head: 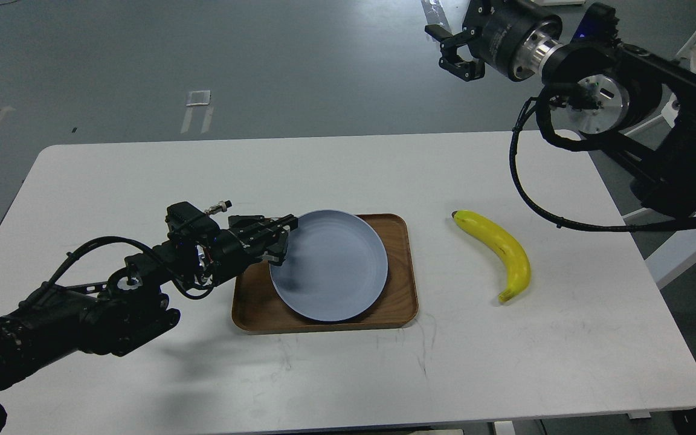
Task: Place banana on plate with both arms
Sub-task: 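Lift the plate and set it down onto the wooden tray, then release the plate and raise the left gripper away, then lower the right gripper onto the yellow banana and grasp it, then lift the banana and carry it over the plate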
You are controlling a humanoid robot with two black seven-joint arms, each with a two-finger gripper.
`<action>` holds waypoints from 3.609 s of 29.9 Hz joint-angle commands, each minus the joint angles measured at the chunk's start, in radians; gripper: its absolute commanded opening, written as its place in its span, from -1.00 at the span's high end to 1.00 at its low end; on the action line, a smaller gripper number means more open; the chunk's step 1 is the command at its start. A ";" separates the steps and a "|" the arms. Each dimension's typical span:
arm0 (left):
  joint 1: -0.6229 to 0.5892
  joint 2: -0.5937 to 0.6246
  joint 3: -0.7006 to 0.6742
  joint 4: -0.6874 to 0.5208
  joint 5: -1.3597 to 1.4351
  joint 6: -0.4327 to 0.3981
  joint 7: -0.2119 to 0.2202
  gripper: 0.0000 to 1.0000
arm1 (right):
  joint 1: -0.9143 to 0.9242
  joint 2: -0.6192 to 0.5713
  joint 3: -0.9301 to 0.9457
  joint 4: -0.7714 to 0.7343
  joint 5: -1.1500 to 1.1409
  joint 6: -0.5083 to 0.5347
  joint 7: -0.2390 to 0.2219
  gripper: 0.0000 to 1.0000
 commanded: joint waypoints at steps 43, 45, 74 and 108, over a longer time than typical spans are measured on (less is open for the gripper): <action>-0.038 0.096 -0.684 -0.388 -1.381 -0.403 0.414 -0.96 | -0.129 -0.142 -0.097 0.059 -0.367 0.005 0.071 -0.92; -0.026 0.102 -0.695 -0.401 -1.392 -0.406 0.414 -0.96 | -0.138 -0.169 -0.152 0.069 -0.613 -0.025 0.079 -0.92; 0.026 0.100 -0.696 -0.402 -1.325 -0.399 0.368 -0.96 | -0.304 -0.264 -0.577 0.002 -1.376 -0.125 0.128 -0.72; 0.029 0.140 -0.686 -0.405 -1.276 -0.396 0.302 -0.96 | -0.204 -0.173 -0.601 -0.027 -1.404 -0.185 0.128 0.53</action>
